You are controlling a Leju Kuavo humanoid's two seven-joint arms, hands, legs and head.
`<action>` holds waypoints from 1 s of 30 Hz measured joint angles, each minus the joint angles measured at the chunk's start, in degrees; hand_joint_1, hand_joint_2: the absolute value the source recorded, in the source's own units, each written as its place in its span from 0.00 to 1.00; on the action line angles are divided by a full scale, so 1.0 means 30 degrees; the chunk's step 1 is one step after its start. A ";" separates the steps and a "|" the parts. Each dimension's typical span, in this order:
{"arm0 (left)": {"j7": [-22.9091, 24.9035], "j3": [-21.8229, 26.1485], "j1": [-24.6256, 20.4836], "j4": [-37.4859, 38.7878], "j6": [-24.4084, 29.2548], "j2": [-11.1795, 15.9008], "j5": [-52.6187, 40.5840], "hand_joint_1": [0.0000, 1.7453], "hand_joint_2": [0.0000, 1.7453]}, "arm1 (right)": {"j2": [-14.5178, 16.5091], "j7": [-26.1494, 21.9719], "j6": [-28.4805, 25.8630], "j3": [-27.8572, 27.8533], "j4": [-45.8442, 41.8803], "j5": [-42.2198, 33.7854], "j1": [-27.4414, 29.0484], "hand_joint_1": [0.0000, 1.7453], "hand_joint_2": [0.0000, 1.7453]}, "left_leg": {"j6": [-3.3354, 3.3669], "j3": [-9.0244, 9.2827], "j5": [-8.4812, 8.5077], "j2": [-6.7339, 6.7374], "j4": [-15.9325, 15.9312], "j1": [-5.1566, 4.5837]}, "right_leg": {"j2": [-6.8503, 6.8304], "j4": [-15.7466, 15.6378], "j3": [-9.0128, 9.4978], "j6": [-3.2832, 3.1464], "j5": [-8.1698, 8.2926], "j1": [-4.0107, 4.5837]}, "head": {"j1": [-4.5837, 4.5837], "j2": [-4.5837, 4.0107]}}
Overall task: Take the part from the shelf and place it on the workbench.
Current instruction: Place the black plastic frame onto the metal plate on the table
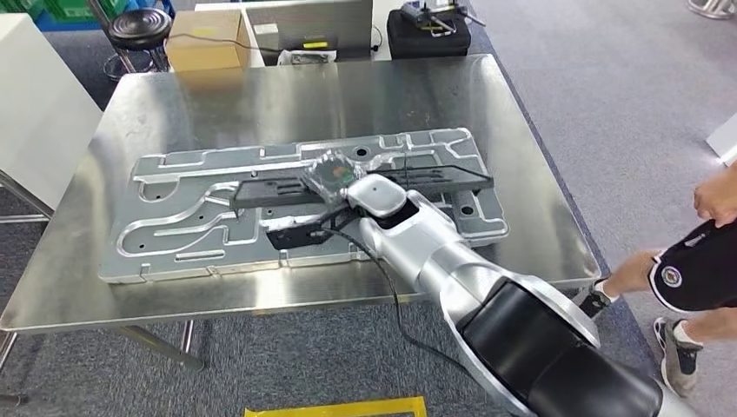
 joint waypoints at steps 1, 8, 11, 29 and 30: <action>-0.0080 -0.0015 0.0032 0.0002 -0.0040 0.0002 0.0000 0.00 1.00 | -0.0009 0.0031 -0.0004 0.0096 0.0151 0.0115 0.0244 1.00 1.00 | -0.0091 -0.0571 -0.0583 0.0020 0.1238 0.0035 | -0.0009 -0.0019 0.0025 -0.0035 -0.0008 0.0000 | -0.0002 0.0000; -0.0483 -0.0097 0.0142 0.0013 -0.0219 0.0104 -0.0113 0.00 1.00 | -0.0237 -0.0167 -0.0246 0.0587 0.0806 0.0802 0.1347 1.00 1.00 | -0.0459 -0.0004 0.0836 0.0053 -0.0282 0.0343 | 0.0196 0.0541 0.0007 0.0312 -0.0414 -0.0146 | 0.0000 0.0000; -0.0567 -0.0138 0.0118 0.0031 -0.0281 0.0104 -0.0171 0.00 1.00 | -0.0410 -0.0389 -0.0501 0.0829 0.0939 0.1114 0.1569 1.00 1.00 | -0.0054 0.0444 0.0927 -0.0007 -0.1153 0.0229 | 0.0317 0.0685 -0.0044 0.0620 -0.0462 -0.0084 | 0.0002 0.0000; -0.0693 -0.0328 0.0044 0.0046 0.0082 0.0139 -0.0526 0.00 0.00 | -0.0869 -0.0916 -0.2745 0.0831 0.1225 0.0482 0.2372 0.00 0.00 | -0.0088 0.0335 0.1042 0.0087 -0.1169 0.0097 | 0.0117 0.0316 0.0335 0.0227 -0.0487 -0.0026 | 0.0000 0.0000; -0.0689 -0.0375 0.0039 0.0046 0.0089 0.0153 -0.0550 0.00 0.00 | -0.0902 -0.1007 -0.2966 0.0756 0.1216 0.0369 0.2364 0.00 0.00 | -0.0154 0.0085 0.0630 0.0087 -0.0567 0.0097 | 0.0089 0.0186 0.0387 0.0125 -0.0405 -0.0083 | 0.0000 0.0000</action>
